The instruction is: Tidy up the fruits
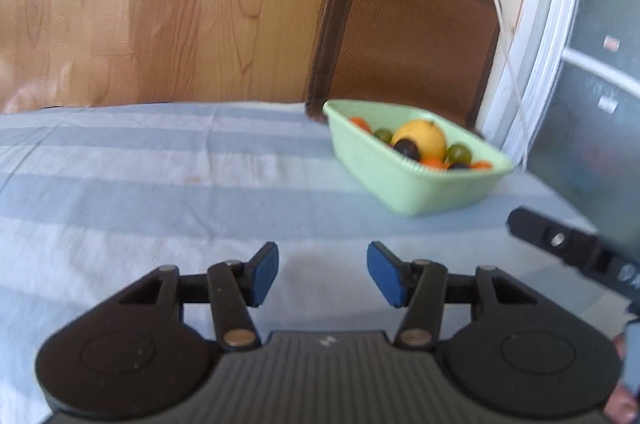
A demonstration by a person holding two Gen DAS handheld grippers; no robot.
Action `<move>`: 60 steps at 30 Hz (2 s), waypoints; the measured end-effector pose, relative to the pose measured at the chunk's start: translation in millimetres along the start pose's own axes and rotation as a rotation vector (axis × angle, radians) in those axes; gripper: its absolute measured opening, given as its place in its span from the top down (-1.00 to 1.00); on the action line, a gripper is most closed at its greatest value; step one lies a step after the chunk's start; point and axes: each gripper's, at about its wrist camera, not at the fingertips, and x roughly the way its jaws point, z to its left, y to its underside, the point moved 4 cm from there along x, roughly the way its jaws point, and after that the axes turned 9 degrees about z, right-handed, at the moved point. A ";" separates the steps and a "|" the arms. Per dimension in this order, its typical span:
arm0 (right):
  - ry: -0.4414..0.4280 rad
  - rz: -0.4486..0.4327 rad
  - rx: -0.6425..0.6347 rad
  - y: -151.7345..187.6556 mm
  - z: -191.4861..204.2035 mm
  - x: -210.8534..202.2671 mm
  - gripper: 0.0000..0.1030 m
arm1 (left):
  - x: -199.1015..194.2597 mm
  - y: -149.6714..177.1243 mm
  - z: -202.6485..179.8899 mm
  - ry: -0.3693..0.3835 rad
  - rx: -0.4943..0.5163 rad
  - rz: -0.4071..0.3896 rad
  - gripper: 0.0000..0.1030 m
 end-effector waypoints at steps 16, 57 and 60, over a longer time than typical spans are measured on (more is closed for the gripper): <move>0.065 0.044 0.025 10.6 -1.4 -2.7 -0.44 | -22.9 17.1 -4.7 -0.156 0.038 -0.078 -0.13; 0.073 0.033 -0.106 13.8 20.5 -1.0 -0.49 | -22.9 17.0 -11.1 -0.244 0.064 -0.093 -0.50; 0.069 0.030 -0.087 11.5 16.9 -0.7 -0.49 | -21.6 17.1 -13.9 -0.261 0.077 -0.090 -0.53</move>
